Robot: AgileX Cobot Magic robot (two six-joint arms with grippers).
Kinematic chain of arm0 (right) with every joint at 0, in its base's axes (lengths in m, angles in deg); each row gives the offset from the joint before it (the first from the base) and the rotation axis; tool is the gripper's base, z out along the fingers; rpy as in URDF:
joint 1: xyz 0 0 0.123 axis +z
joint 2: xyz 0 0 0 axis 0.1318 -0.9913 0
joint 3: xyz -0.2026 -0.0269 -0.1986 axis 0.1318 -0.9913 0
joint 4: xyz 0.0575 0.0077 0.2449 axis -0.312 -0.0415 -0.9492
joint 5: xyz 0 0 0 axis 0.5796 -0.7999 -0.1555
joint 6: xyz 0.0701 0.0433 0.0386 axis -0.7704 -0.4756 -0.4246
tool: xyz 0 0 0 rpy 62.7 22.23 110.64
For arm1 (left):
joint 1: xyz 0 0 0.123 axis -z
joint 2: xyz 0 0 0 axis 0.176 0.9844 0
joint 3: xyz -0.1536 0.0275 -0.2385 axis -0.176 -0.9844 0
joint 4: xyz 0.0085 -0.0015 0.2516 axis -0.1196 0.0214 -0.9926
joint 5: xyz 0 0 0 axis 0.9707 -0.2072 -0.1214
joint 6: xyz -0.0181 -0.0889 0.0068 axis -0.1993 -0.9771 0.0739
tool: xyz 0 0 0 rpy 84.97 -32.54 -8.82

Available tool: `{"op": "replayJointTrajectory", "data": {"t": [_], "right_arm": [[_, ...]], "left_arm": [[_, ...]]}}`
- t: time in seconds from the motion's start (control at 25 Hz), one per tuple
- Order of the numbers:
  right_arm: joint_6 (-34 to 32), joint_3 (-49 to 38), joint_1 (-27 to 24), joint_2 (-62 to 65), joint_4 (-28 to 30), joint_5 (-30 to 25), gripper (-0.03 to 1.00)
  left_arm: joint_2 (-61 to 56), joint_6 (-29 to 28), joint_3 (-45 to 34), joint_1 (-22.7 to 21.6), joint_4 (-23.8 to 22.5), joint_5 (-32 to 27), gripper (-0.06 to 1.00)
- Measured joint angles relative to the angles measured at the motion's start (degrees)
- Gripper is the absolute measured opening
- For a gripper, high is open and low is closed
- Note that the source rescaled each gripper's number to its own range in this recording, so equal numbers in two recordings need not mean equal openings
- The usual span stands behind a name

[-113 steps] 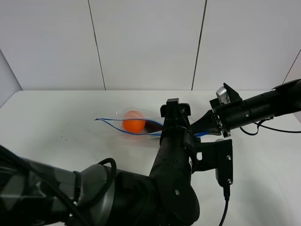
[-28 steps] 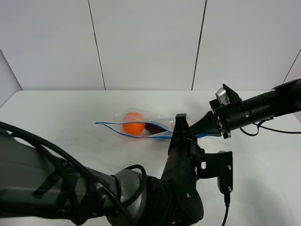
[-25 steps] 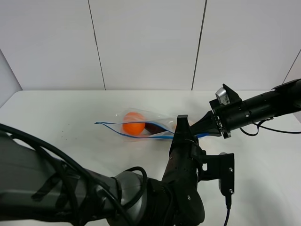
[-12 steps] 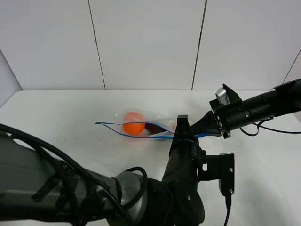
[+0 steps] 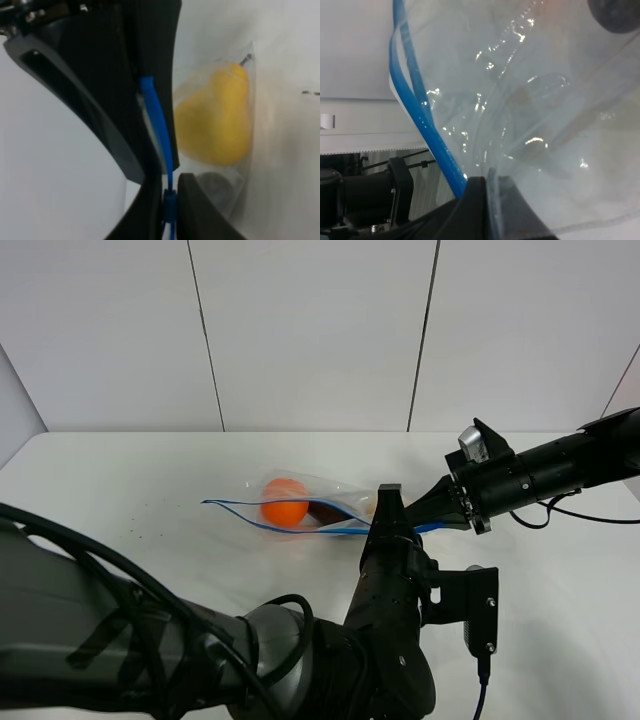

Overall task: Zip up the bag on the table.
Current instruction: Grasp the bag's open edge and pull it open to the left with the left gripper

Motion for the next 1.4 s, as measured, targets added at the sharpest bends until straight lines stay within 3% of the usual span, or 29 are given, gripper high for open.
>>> {"op": "replayJointTrajectory", "data": {"t": [0.56, 1.4], "right_arm": [[-0.16, 0.0, 0.3, 0.0, -0.83, -0.56, 0.0], [-0.16, 0.0, 0.47, 0.0, 0.12, -0.72, 0.0]], "left_arm": [[-0.48, 2.13, -0.15, 0.22, 3.06, -4.26, 0.0], [-5.66, 2.92, -9.4, -2.73, 4.86, -7.33, 0.0]]}}
